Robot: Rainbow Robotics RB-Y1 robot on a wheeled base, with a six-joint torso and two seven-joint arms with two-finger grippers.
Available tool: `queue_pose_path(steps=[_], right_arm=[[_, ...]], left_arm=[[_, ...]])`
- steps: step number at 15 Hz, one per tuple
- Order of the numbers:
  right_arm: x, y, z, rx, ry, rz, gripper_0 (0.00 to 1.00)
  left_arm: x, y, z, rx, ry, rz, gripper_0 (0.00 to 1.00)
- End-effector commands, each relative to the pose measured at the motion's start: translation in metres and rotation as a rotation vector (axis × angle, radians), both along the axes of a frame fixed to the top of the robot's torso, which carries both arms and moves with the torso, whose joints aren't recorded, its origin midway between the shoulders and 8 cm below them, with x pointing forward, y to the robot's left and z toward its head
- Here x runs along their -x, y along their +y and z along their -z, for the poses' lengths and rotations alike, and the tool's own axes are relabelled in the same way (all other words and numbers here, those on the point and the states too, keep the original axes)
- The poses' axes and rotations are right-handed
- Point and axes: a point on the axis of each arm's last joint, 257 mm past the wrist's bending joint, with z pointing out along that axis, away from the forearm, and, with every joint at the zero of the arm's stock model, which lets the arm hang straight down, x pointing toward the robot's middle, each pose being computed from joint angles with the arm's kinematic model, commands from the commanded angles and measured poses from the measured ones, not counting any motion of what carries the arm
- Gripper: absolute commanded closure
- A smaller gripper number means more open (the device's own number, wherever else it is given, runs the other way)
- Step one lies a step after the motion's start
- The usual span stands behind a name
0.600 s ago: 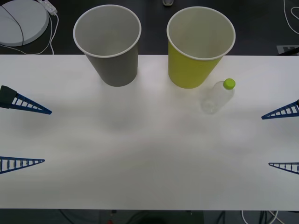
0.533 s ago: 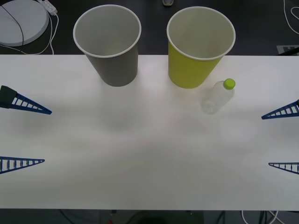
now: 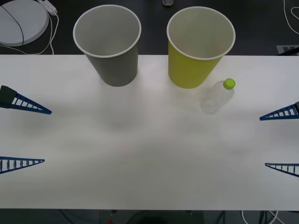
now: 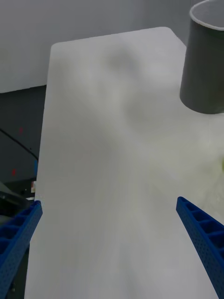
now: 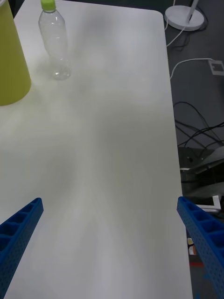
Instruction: Put the can into the green bin and the plastic bottle into the gray bin
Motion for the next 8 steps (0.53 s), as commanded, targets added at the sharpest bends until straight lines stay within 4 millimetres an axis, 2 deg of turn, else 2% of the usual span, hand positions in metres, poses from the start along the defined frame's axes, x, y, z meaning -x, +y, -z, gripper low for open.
queue_pose_path(steps=[1,4,8], right_arm=[[-0.002,0.0,0.0,-0.019,-0.004,0.013,0.0],[-0.008,-0.004,0.004,-0.048,-0.01,0.051,0.0],[-0.019,-0.021,0.016,-0.072,-0.016,0.162,0.0]], left_arm=[[0.0,0.0,0.0,0.0,0.0,0.0,0.0],[0.0,0.0,0.0,0.0,0.0,0.0,0.0],[0.0,0.0,0.0,0.0,0.0,0.0,0.0]])
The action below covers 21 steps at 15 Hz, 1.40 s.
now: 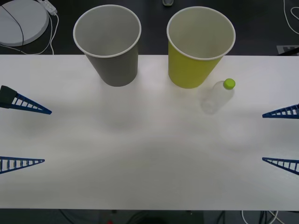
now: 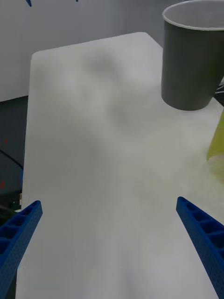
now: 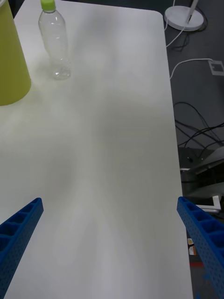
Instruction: Put the can into the green bin and the plastic bottle into the gray bin
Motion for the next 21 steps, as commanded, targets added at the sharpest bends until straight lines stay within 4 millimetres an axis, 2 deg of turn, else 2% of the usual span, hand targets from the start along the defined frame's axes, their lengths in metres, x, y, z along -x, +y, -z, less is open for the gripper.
queue_pose_path(steps=[1,9,14,17,21], right_arm=[[-0.007,-0.013,0.008,-0.014,-0.003,0.082,0.0],[-0.023,-0.055,0.034,-0.102,-0.008,0.331,0.0],[-0.036,-0.081,0.042,-0.165,-0.02,0.468,0.0],[-0.041,-0.088,0.043,-0.205,-0.022,0.521,0.0],[-0.048,-0.084,0.044,-0.226,-0.049,0.537,0.0]], left_arm=[[0.0,0.0,0.0,0.0,0.0,0.0,0.0],[0.0,0.0,0.0,0.0,0.0,0.0,0.0],[0.0,0.0,0.0,0.0,0.0,0.0,0.0],[0.0,0.0,0.0,0.0,0.0,0.0,0.0],[0.0,0.0,0.0,0.0,0.0,0.0,0.0]])
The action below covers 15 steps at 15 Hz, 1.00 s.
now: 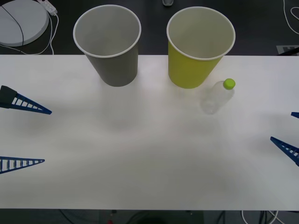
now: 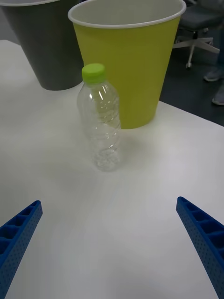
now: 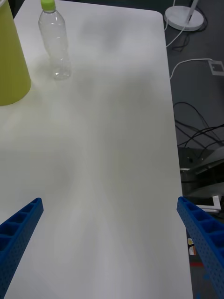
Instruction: Put the can into the green bin and the plastic bottle into the gray bin
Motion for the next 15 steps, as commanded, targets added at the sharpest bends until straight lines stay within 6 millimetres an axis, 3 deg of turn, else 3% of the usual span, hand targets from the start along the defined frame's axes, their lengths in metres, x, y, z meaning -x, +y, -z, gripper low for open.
queue_pose_path(steps=[1,7,15], right_arm=[[-0.007,0.004,0.0,0.003,-0.023,0.004,0.0],[-0.022,0.015,0.007,-0.009,-0.039,0.001,0.0],[-0.048,0.049,0.016,-0.053,-0.035,-0.05,0.0]], left_arm=[[0.0,0.0,0.0,0.0,0.0,0.0,0.0],[0.0,0.0,0.0,0.0,0.0,0.0,0.0],[0.0,0.0,0.0,0.0,0.0,0.0,0.0]])
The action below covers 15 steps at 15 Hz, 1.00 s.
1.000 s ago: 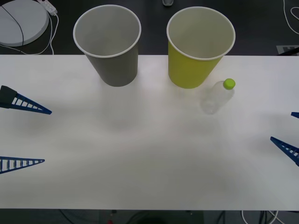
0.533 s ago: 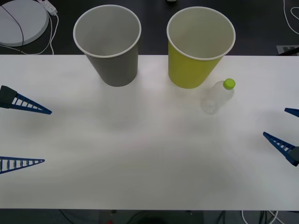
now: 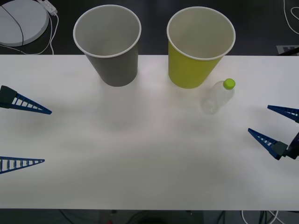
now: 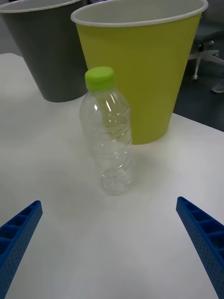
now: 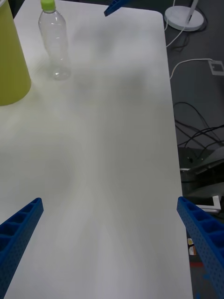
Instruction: Put the can into the green bin and the plastic bottle into the gray bin
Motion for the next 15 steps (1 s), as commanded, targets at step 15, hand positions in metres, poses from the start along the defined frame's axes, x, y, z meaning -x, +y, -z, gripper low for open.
queue_pose_path(steps=[15], right_arm=[[-0.073,0.067,-0.003,0.026,-0.075,0.011,0.0]], left_arm=[[0.0,0.0,0.0,0.0,0.0,0.0,0.0]])
